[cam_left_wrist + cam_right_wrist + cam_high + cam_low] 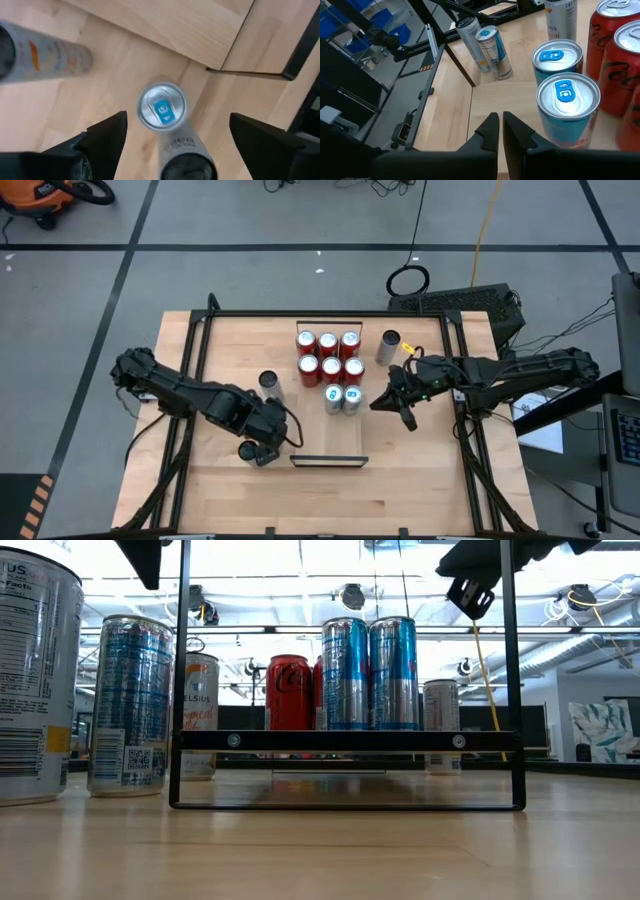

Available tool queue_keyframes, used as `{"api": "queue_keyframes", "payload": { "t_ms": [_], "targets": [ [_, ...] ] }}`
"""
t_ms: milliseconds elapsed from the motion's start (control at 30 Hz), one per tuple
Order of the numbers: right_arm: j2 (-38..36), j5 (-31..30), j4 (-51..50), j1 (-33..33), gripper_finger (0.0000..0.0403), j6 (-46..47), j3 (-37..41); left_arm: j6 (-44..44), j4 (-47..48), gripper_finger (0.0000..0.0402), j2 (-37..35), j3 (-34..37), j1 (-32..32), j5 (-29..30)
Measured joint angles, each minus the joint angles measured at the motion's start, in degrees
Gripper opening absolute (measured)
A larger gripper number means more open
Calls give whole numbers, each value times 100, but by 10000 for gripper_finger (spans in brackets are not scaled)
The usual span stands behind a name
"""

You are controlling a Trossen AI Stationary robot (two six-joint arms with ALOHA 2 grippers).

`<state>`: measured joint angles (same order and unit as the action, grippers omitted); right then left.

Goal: Place canned beverage on shelf
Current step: Put the blue soda can on the shelf aligned with the other blue soda can

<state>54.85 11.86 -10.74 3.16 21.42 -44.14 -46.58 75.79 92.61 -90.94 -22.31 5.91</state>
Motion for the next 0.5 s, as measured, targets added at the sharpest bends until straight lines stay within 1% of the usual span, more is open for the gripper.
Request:
{"api": "queue_keyframes", "payload": {
  "t_ms": [167,233,367,500],
  "targets": [
    [0,11,-75,21,0,14,0,238,-124,345,-8,284,4,219],
    [0,11,-88,55,0,3,0,244,-260,345,-8,436,4,202],
    [0,15,-102,155,0,-1,0,250,-643,345,-8,760,11,-62],
    [0,15,-131,245,0,-2,0,237,-697,345,-8,986,22,-100]
  ]
}}
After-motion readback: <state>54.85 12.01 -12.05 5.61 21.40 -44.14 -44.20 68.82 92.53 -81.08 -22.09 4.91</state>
